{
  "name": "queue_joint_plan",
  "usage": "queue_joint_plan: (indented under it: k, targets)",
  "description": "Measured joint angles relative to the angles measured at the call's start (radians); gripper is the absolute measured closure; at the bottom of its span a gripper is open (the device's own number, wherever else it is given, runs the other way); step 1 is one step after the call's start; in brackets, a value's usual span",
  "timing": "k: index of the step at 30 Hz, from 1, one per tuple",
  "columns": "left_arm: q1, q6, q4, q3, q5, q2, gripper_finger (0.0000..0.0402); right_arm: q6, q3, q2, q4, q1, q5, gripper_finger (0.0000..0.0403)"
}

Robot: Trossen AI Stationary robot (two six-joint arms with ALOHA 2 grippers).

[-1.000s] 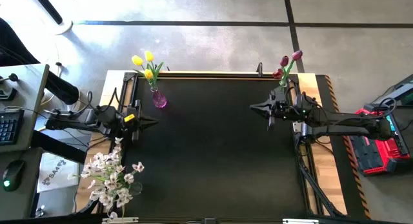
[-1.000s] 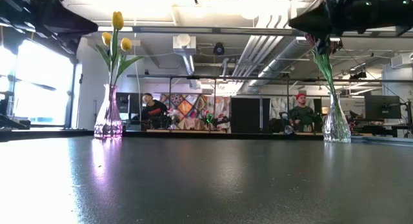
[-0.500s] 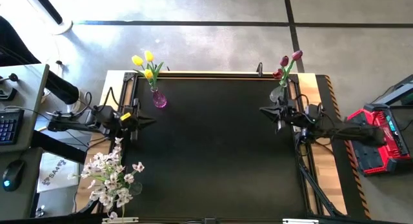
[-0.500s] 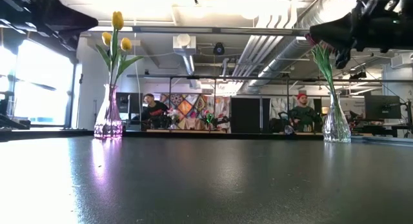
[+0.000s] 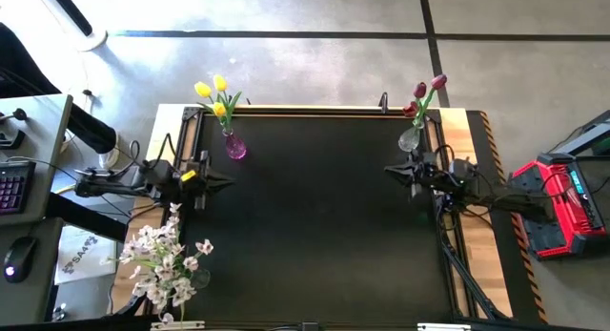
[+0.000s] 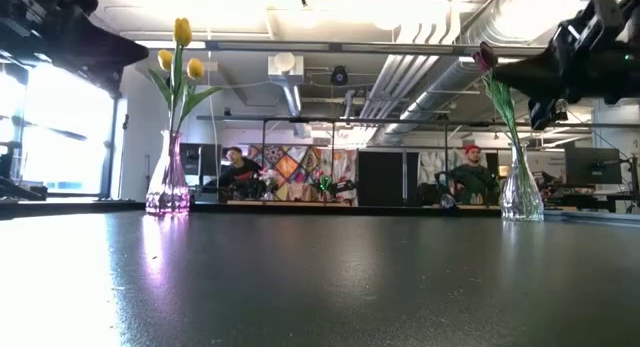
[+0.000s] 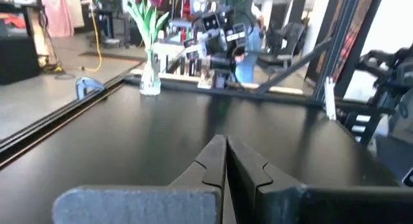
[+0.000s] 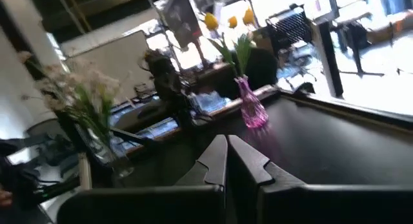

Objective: Sort flowers into vase by color
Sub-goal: Return to Home Position

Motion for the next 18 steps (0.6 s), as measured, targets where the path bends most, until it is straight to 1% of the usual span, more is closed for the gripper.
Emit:
queue_joint_plan:
  k: [4, 9, 13, 16, 18]
  targets:
    - [0.000, -0.007, 0.069, -0.046, -0.001, 0.000, 0.0401, -0.047, 0.001, -0.002, 0.005, 0.020, 0.001, 0.0403]
    - [0.000, 0.000, 0.135, -0.098, -0.034, -0.001, 0.0401, -0.125, 0.001, -0.002, -0.016, 0.023, 0.002, 0.0403]
    - [0.000, -0.003, 0.258, -0.154, -0.032, 0.001, 0.0401, -0.134, 0.001, -0.001, -0.058, 0.023, -0.009, 0.0403]
    - [0.002, 0.016, 0.272, -0.159, -0.036, 0.010, 0.0401, -0.144, 0.001, -0.002, -0.066, 0.024, -0.049, 0.0403]
    - [0.011, 0.017, 0.270, -0.159, -0.030, 0.023, 0.0401, -0.168, 0.001, -0.001, -0.080, 0.025, -0.049, 0.0403]
